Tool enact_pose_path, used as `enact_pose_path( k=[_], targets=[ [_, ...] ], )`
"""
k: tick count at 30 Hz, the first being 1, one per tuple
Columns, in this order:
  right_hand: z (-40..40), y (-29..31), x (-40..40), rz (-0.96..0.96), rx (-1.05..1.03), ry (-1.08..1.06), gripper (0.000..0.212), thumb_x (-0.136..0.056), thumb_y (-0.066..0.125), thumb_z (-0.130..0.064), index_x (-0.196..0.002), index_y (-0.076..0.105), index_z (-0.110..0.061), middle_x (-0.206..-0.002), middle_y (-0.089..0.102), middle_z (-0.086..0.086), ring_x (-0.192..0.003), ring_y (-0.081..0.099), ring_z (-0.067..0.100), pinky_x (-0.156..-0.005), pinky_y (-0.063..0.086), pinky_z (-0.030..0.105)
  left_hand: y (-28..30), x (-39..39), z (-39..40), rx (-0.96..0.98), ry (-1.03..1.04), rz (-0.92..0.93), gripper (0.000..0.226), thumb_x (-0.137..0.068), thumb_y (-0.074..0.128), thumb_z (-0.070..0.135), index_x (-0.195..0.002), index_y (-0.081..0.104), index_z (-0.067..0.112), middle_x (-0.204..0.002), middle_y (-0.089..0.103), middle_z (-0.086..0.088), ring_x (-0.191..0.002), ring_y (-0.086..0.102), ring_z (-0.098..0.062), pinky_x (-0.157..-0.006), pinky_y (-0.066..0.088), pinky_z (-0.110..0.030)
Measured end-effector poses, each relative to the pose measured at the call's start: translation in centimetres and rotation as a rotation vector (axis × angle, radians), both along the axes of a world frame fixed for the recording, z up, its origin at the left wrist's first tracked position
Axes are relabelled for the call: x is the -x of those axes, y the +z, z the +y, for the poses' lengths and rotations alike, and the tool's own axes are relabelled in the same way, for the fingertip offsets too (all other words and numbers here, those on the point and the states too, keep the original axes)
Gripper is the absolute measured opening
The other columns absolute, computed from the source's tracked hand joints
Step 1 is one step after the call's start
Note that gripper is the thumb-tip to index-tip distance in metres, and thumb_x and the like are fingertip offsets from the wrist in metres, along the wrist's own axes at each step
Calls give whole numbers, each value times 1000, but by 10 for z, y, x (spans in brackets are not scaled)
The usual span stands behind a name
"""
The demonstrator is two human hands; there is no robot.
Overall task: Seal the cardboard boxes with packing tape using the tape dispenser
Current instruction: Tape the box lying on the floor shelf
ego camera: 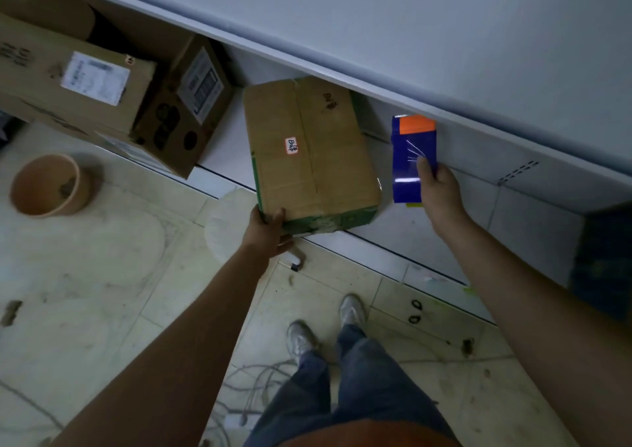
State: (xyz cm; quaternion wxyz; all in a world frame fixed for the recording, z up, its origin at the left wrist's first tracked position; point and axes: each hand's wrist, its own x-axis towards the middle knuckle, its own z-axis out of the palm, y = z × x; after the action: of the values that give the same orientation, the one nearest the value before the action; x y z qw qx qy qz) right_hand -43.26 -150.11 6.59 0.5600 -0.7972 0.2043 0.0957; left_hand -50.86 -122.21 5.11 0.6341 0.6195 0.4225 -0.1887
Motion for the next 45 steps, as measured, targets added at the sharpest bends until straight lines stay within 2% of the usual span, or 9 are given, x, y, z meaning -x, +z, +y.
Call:
enact_pose_path(
  k=[4, 14, 18, 25, 29, 33, 37, 42, 45],
  targets=[
    [11, -3, 1, -35, -19, 87, 40, -101, 47, -42, -122, 54, -9, -106, 64, 5, -85, 62, 9, -56, 46, 9, -4, -4, 7, -31, -56, -95, 58, -98, 59, 27, -149, 30, 22, -140, 45, -10, -121, 55, -38, -90, 57, -52],
    [41, -28, -8, 192, 73, 79, 53, -102, 39, -49, -107, 59, 0, -97, 63, 15, -85, 59, 26, -67, 43, 31, -3, -32, 32, -206, -179, -47, 46, -104, 46, 17, -147, 31, 19, -134, 48, -14, -109, 56, -32, -72, 55, -38],
    [44, -30, 5, 227, 57, 60, 47, -102, 37, -50, -102, 54, -6, -96, 62, 13, -78, 57, 22, -58, 40, 27, -3, -35, 24, -457, -280, 58, 52, -104, 36, 27, -154, 20, 21, -141, 46, -17, -124, 49, -37, -88, 45, -47],
    [59, -39, 71, 349, 2, 132, 49, -100, 39, -53, -92, 56, -8, -83, 61, 10, -70, 56, 21, -59, 40, 28, 2, -35, 54, -507, -120, 167, 63, -96, 47, 41, -154, 21, 37, -144, 38, -17, -123, 49, -42, -90, 56, -50],
    [41, -26, 79, 262, 105, 244, 46, -101, 44, -47, -90, 57, -5, -79, 59, 10, -64, 55, 17, -52, 37, 25, 3, -29, 71, -670, 63, 163, 67, -96, 52, 30, -155, 23, 18, -151, 30, -20, -133, 41, -38, -106, 44, -44],
    [20, -2, 48, 100, 112, 188, 40, -100, 48, -44, -99, 59, -6, -90, 65, 13, -68, 60, 16, -53, 42, 23, 6, -22, 38, -411, 311, 262, 98, -92, 64, 50, -158, 1, 14, -157, 24, -18, -134, 43, -35, -105, 46, -45],
    [18, 27, -10, -102, 191, 266, 33, -100, 51, -38, -102, 59, -6, -91, 62, 14, -70, 59, 19, -45, 41, 14, -1, -11, -13, -141, 291, 202, 77, -93, 66, 39, -149, 20, 12, -121, 51, -13, -97, 56, -26, -83, 55, -44],
    [36, 40, -74, -116, 132, 313, 66, -86, 55, -64, -121, 62, -8, -122, 65, 16, -110, 62, 33, -73, 53, 28, -1, -4, -9, -180, 249, 71, 75, -94, 66, 31, -149, 15, 25, -127, 50, -12, -101, 56, -30, -83, 56, -50],
    [29, 30, -88, 6, 52, 328, 82, -75, 61, -76, -132, 58, -17, -131, 61, 11, -118, 59, 33, -71, 59, 34, 0, -5, 21, -302, 82, -31, 64, -98, 58, 27, -150, 20, 32, -134, 48, -11, -103, 53, -29, -82, 56, -53]
  ],
)
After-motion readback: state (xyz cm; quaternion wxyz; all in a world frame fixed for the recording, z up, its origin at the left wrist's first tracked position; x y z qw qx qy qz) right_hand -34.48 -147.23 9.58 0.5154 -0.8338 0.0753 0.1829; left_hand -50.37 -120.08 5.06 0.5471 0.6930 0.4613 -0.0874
